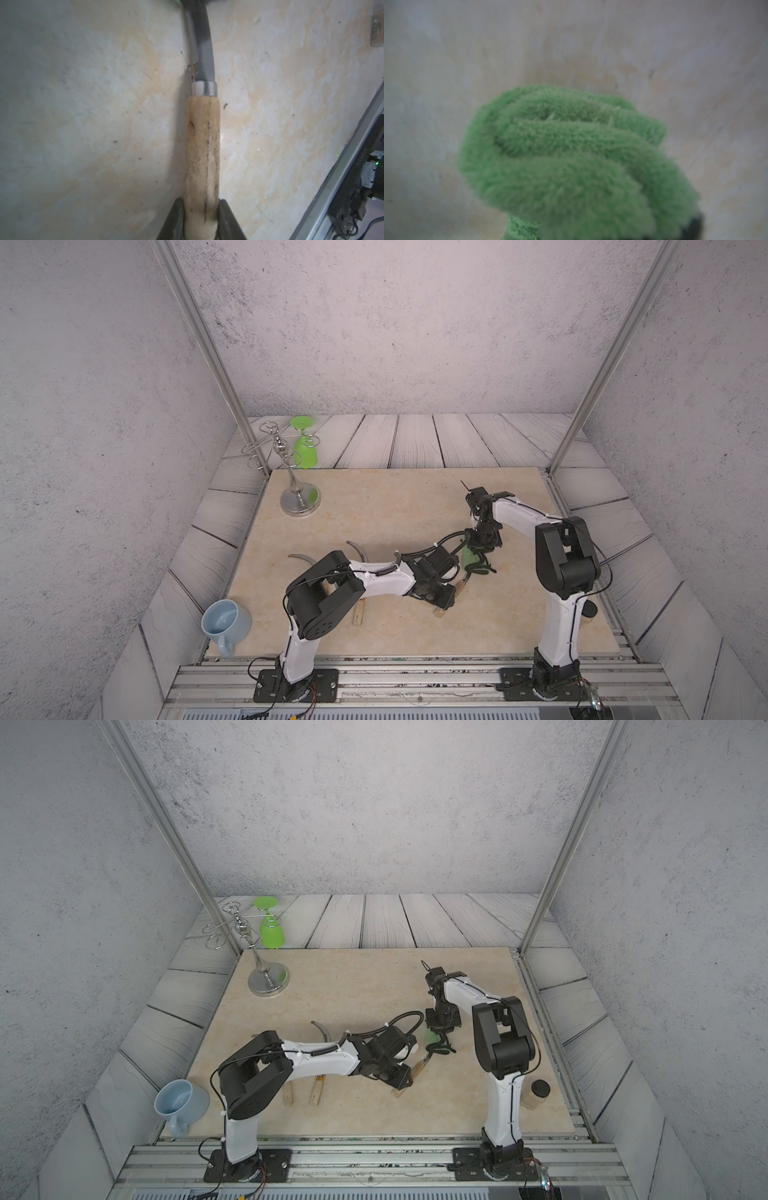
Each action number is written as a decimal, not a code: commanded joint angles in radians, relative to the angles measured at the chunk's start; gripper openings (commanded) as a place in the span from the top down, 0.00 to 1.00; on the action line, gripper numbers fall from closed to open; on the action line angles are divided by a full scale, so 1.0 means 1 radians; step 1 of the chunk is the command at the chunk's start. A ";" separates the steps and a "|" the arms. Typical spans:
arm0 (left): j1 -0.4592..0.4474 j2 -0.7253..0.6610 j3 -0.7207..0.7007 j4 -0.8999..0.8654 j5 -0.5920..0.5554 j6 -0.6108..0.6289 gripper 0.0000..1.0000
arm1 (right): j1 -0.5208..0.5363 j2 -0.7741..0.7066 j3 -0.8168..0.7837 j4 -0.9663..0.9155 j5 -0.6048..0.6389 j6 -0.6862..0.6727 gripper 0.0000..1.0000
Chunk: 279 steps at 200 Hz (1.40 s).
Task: Wipe small sickles with rags
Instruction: Wipe the small sickle at the center of the board.
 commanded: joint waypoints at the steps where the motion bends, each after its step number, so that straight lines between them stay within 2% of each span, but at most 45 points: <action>1: 0.013 0.005 0.011 -0.022 -0.070 -0.020 0.90 | 0.057 -0.034 -0.148 -0.079 -0.055 0.042 0.79; 28: 0.013 0.014 0.009 -0.022 -0.074 -0.017 0.90 | 0.091 -0.124 -0.242 -0.042 -0.101 0.074 0.79; 57: 0.014 0.016 -0.002 -0.009 -0.070 -0.026 0.90 | 0.096 -0.233 -0.271 -0.041 -0.143 0.076 0.79; 84: 0.014 0.017 -0.012 -0.004 -0.064 -0.029 0.90 | 0.072 -0.302 -0.172 -0.123 -0.086 0.058 0.79; 112: 0.013 0.016 -0.017 -0.001 -0.059 -0.034 0.90 | 0.016 -0.303 0.003 -0.172 -0.041 0.035 0.79; 151: 0.013 0.014 -0.028 0.008 -0.044 -0.051 0.90 | -0.038 -0.177 0.216 -0.132 -0.036 0.020 0.79; 200: 0.013 0.025 -0.012 -0.013 -0.031 -0.045 0.90 | -0.040 0.156 0.477 -0.160 -0.120 -0.006 0.79; 232: 0.013 0.033 -0.004 -0.022 -0.027 -0.039 0.90 | -0.037 0.329 0.615 -0.223 -0.131 -0.011 0.79; 254: 0.013 0.033 -0.003 -0.024 -0.029 -0.036 0.90 | -0.032 0.392 0.626 -0.258 -0.118 -0.015 0.79; 279: 0.012 0.031 -0.002 -0.024 -0.036 -0.040 0.90 | -0.030 0.370 0.521 -0.236 -0.094 -0.014 0.79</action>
